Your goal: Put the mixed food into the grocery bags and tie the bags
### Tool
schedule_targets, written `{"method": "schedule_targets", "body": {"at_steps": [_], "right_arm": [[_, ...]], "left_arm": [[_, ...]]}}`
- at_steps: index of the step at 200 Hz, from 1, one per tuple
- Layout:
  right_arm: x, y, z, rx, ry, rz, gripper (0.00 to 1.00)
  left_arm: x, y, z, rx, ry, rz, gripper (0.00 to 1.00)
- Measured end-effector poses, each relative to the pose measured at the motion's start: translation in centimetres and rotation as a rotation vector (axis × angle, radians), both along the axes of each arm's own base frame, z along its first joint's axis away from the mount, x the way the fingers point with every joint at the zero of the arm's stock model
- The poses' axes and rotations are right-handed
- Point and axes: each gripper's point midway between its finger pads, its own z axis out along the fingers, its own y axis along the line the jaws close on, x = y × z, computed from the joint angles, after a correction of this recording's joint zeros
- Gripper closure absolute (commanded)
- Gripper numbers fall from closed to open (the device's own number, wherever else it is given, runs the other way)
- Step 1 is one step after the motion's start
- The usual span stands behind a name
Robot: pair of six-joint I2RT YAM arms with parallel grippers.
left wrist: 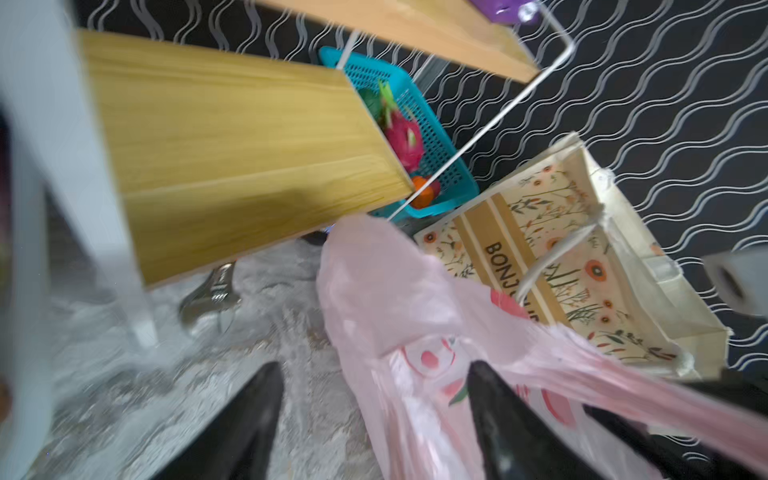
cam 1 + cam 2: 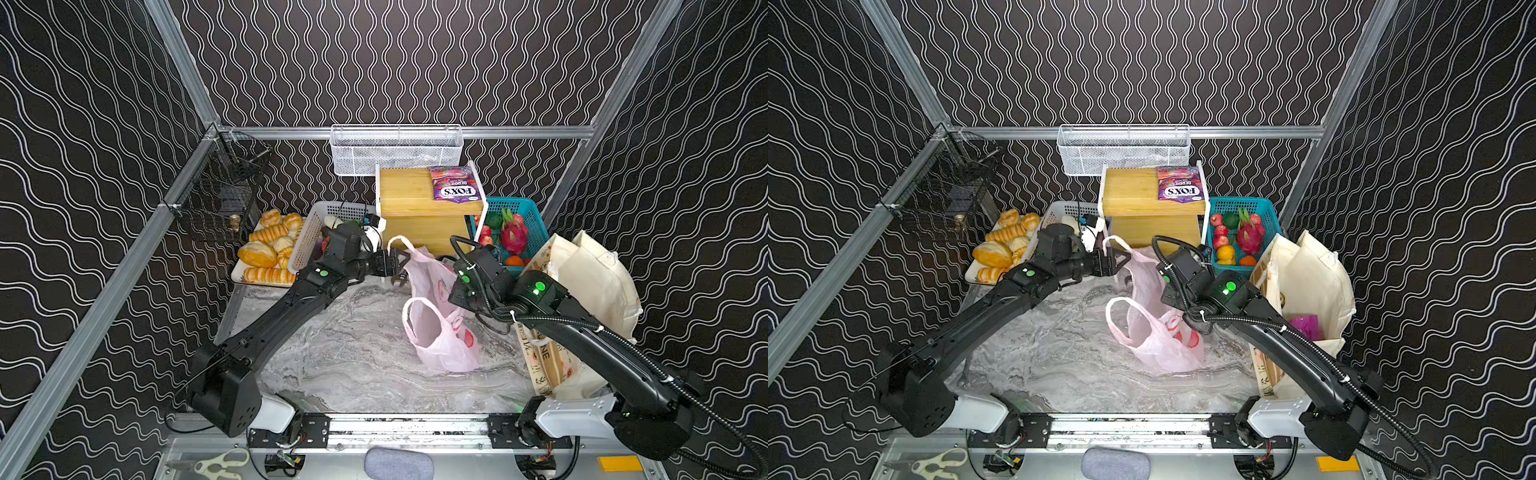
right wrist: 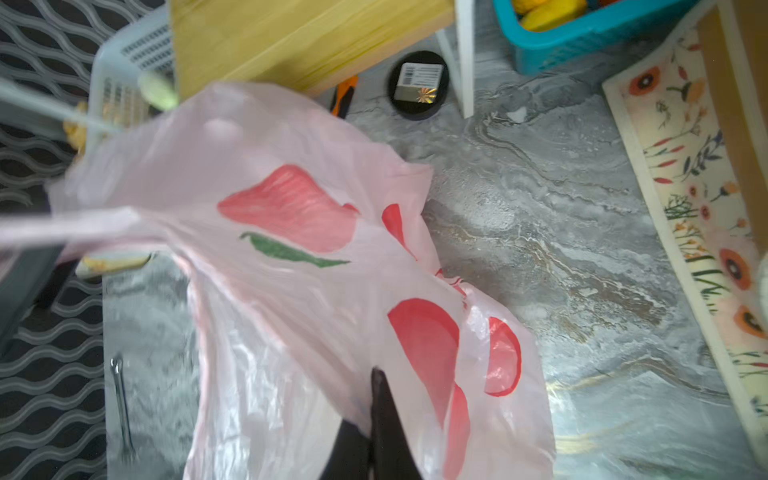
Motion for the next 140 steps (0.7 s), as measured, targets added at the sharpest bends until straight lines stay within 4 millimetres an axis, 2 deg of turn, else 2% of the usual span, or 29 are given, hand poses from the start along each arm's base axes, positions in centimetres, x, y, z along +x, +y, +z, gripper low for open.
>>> {"method": "schedule_targets", "body": {"at_steps": [12, 36, 60, 88, 107, 123, 140], "right_arm": [[0.9, -0.5, -1.1, 0.044, 0.009, -0.039, 1.0], [2.8, -0.5, -1.8, 0.138, 0.012, -0.075, 1.0], [4.5, 0.8, -1.4, 0.218, 0.002, -0.056, 1.0], [6.2, 1.9, -1.5, 0.263, 0.009, -0.017, 1.0], [6.7, 2.0, -1.5, 0.283, 0.014, -0.002, 1.0], [7.0, 1.8, -1.2, 0.296, 0.0, 0.001, 1.0], [7.0, 2.0, -1.0, 0.296, -0.007, 0.024, 1.0]], "left_arm": [[-0.3, 1.4, -0.4, 0.016, 0.007, 0.017, 0.02], [-1.3, 3.8, 0.1, 0.041, -0.01, 0.033, 0.01], [-2.9, 4.9, 1.4, 0.069, -0.051, -0.001, 0.01], [-5.9, 5.5, 3.3, 0.094, -0.123, -0.082, 0.01], [-6.1, 5.1, 2.6, 0.153, -0.083, -0.143, 0.01], [-5.6, 5.3, 0.7, 0.229, -0.016, -0.16, 0.03], [-5.9, 5.2, -1.2, 0.283, 0.052, -0.215, 0.07]]}}
